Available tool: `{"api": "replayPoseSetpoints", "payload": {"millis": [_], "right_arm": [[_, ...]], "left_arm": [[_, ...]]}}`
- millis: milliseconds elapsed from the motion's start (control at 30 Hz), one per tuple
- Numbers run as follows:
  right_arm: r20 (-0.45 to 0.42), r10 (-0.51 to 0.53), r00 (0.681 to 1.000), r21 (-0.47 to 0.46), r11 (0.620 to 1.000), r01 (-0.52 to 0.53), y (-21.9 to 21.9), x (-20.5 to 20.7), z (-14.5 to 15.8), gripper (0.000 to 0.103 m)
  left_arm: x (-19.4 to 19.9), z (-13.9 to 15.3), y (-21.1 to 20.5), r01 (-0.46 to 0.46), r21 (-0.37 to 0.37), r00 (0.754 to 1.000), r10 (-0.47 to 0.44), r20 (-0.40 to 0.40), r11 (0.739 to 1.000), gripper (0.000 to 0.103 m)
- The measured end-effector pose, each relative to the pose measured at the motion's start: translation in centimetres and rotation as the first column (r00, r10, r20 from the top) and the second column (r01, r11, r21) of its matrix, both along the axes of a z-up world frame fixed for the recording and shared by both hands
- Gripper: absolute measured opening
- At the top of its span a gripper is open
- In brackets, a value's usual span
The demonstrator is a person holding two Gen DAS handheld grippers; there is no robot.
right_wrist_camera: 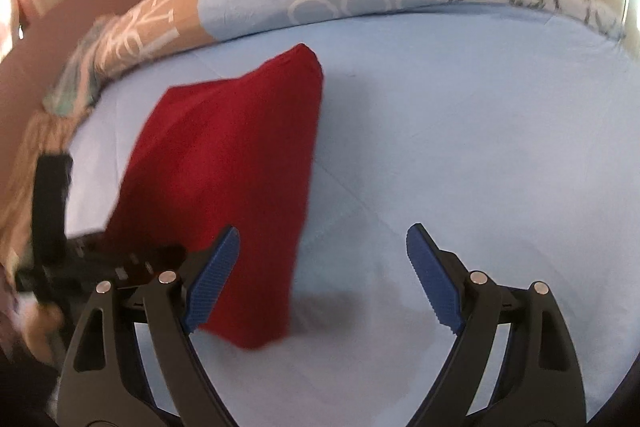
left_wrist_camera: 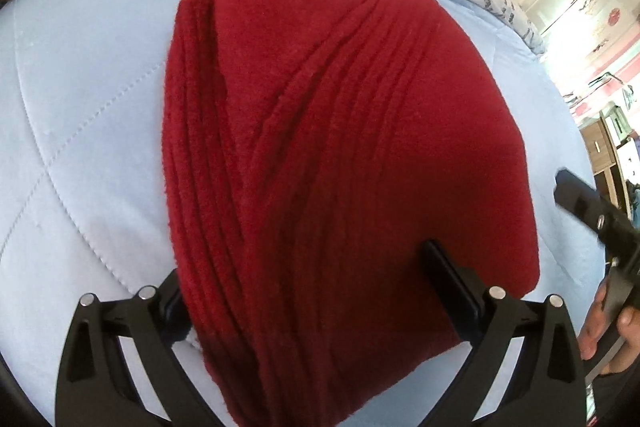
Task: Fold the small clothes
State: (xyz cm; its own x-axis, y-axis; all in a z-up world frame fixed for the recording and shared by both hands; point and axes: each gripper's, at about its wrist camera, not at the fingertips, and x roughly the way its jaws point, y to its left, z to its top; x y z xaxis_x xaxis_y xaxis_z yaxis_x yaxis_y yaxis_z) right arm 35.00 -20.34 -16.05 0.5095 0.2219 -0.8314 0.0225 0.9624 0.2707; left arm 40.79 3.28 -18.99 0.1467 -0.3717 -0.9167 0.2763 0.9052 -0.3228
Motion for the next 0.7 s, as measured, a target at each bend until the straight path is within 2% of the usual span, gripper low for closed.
{"api": "replayPoseSetpoints", "payload": {"millis": [67,167,533,700], "right_arm": [[-0.010,0.009,1.000,0.064,0.998,-0.008,0.3,1.3,-0.6,0.086],[-0.048,0.019,0.999,0.093,0.996,-0.015,0.8,2.7,-1.7,0.086],[-0.058,0.134,0.989,0.055,0.990,-0.131,3.2,2.8,-3.0,0.086],[-0.093,0.116,0.989,0.152,0.983,-0.101,2.6,3.9,-4.6,0.088]], "left_arm": [[0.1,0.0,-0.2,0.002,0.008,1.000,-0.002,0.002,1.000,0.099],[-0.1,-0.1,-0.2,0.003,0.013,1.000,-0.003,0.004,1.000,0.100],[-0.3,-0.1,-0.5,0.012,0.036,1.000,-0.013,0.017,0.999,0.101],[-0.3,-0.1,-0.5,0.007,0.043,1.000,-0.007,0.020,0.999,0.101]]}}
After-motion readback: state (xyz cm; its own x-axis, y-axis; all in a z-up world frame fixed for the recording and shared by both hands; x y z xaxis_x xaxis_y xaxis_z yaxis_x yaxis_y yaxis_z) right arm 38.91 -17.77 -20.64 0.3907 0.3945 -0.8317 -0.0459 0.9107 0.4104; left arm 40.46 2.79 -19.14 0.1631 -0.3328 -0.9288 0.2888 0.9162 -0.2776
